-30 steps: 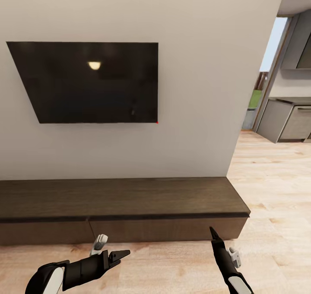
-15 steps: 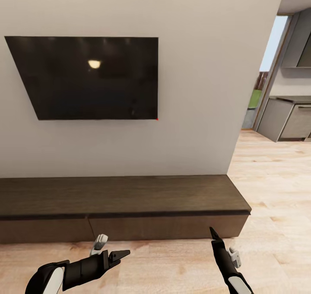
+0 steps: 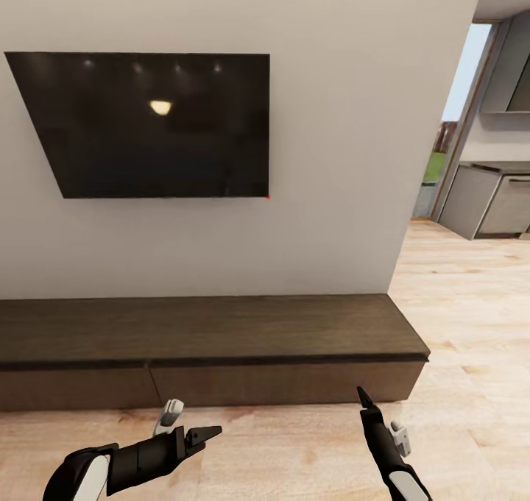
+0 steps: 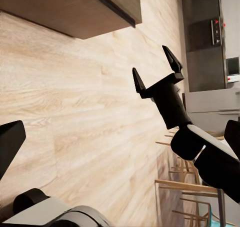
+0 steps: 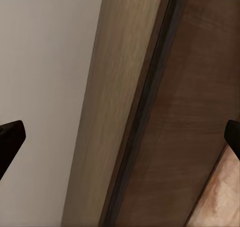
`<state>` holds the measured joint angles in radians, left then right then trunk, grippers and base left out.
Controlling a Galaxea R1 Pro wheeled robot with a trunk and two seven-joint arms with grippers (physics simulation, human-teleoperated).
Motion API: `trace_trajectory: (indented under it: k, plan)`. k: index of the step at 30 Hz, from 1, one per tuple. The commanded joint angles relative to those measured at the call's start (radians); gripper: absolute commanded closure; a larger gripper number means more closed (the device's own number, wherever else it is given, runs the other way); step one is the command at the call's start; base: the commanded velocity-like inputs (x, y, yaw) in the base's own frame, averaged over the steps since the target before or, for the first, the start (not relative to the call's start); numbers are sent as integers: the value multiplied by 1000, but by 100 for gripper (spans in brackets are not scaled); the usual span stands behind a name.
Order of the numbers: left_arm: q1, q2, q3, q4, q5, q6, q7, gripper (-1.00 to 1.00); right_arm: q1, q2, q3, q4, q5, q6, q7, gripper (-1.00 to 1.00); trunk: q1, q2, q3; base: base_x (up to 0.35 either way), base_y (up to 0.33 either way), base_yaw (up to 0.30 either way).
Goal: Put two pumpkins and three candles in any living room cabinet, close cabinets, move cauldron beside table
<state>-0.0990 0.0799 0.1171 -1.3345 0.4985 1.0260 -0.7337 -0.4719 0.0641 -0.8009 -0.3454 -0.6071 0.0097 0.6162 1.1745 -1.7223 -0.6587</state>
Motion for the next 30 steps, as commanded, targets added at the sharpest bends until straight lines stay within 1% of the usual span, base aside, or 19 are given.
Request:
trace_trajectory:
  k: [1, 6, 10, 13, 30]
  plan:
    - [-1, 0, 1, 0, -3, 4, -6, -100, -1, 0, -1, 0, -6, 1, 4, -100, 4, -8, -4, 0, 0, 0]
    - [-1, 0, 1, 0, -3, 4, -6, -100, -1, 0, 0, 0, -6, 1, 9, -100, 23, -43, -20, 0, 0, 0]
    - [-1, 0, 1, 0, -3, 3, -6, -100, -1, 0, 0, 2, -6, 1, 46, -100, 38, -71, -32, 0, 0, 0]
    - [-1, 0, 1, 0, -3, 3, -6, -100, -1, 0, 0, 3, -6, 1, 60, -100, 50, -92, -42, 0, 0, 0]
    - [-1, -2, 1, 0, -3, 2, -6, -100, -1, 0, 0, 3, -5, 0, 66, -100, 115, -211, -95, 0, 0, 0]
